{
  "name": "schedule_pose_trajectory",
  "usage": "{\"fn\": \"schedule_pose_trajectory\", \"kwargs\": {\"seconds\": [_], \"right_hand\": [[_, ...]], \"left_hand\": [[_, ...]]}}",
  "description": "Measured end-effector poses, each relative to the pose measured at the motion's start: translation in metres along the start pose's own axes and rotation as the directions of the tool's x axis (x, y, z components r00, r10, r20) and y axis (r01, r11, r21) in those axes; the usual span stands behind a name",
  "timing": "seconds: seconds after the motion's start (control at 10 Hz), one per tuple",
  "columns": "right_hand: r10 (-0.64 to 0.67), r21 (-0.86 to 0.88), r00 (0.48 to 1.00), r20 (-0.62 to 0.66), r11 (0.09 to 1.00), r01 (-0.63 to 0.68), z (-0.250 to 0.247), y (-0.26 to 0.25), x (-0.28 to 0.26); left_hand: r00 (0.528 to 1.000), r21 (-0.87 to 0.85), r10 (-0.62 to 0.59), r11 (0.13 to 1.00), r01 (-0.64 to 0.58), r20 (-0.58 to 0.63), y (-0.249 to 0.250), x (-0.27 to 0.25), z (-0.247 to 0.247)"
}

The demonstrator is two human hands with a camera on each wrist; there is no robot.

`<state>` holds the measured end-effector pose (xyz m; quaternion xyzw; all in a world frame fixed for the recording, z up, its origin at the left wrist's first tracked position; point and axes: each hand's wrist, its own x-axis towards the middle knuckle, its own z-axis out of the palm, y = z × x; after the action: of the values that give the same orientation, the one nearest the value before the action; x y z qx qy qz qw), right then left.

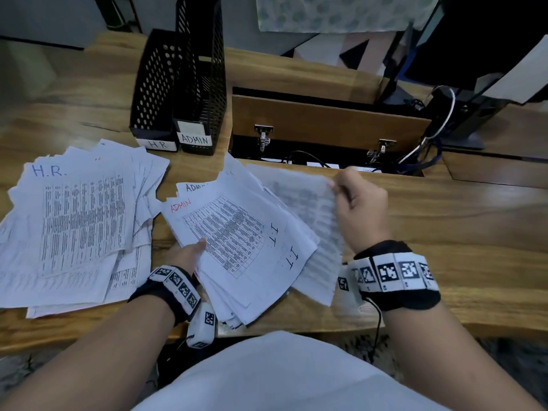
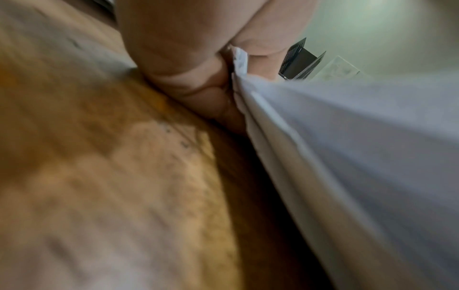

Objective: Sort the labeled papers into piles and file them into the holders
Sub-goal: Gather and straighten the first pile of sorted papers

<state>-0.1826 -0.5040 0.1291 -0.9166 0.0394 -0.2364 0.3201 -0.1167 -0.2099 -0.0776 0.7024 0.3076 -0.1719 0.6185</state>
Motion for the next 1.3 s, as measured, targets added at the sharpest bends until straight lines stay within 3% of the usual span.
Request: {"fn": "schedule_pose_trajectory", "kwargs": {"seconds": [0.1, 0.2, 0.3, 0.4, 0.5, 0.6, 0.7, 0.8, 0.9, 1.0, 1.1, 1.2, 1.3], "right_hand": [[-0.018, 0.062, 0.938, -0.347, 0.997, 0.042, -0.025, -0.012, 0.014], [-0.007, 0.162, 0.799, -0.602, 0.978, 0.13, -0.047, -0.026, 0.026], [0.13, 0.269, 0.773, -0.621, 0.962, 0.054, -0.047, -0.022, 0.032], [0.295, 0.314, 0.84, -0.455, 0.936, -0.159, -0.017, -0.009, 0.023], [0.459, 0.219, 0.856, -0.238, 0.884, -0.413, 0.032, 0.007, -0.003], [0.597, 0.129, 0.801, -0.039, 0.798, -0.589, 0.08, 0.027, -0.028], [0.622, -0.104, 0.779, 0.078, 0.782, -0.615, 0.109, 0.044, -0.046], [0.644, -0.258, 0.755, 0.128, 0.756, -0.601, 0.121, 0.055, -0.057], [0.694, -0.264, 0.711, 0.113, 0.711, -0.652, 0.122, 0.064, -0.06], [0.748, -0.264, 0.652, 0.127, 0.659, -0.704, 0.121, 0.07, -0.055], [0.752, -0.357, 0.614, 0.24, 0.656, -0.665, 0.121, 0.068, -0.052], [0.737, -0.379, 0.607, 0.298, 0.675, -0.633, 0.115, 0.067, -0.045], [0.654, -0.032, 0.615, 0.441, 0.696, -0.717, 0.096, 0.07, -0.026]], "left_hand": [[0.998, 0.088, 0.064, 0.994, -0.064, 0.004, -0.002, 0.001, -0.004], [0.995, 0.014, 0.092, 0.996, -0.092, 0.048, -0.001, -0.002, -0.006], [0.997, -0.043, 0.058, 0.998, -0.056, 0.049, 0.0, -0.008, -0.003], [0.998, -0.107, 0.021, 0.994, -0.015, 0.06, 0.003, -0.013, -0.003], [0.983, -0.21, 0.001, 0.977, 0.038, 0.182, 0.0, -0.012, -0.004], [0.804, -0.541, 0.343, 0.84, -0.033, 0.485, -0.034, 0.021, -0.024], [0.904, -0.437, 0.424, 0.825, -0.358, 0.059, -0.031, 0.016, -0.025], [0.971, -0.367, 0.132, 0.929, -0.052, 0.197, 0.012, -0.04, 0.012], [0.953, -0.516, 0.186, 0.856, -0.037, 0.24, 0.019, -0.065, 0.016], [0.973, -0.385, 0.17, 0.918, -0.097, 0.159, 0.015, -0.065, 0.019], [0.988, -0.137, 0.144, 0.981, -0.136, 0.057, 0.011, -0.061, 0.024], [0.991, -0.097, 0.126, 0.987, -0.13, -0.048, 0.016, -0.06, 0.028], [0.987, -0.18, 0.159, 0.972, -0.151, 0.03, 0.035, -0.065, 0.023]]}}
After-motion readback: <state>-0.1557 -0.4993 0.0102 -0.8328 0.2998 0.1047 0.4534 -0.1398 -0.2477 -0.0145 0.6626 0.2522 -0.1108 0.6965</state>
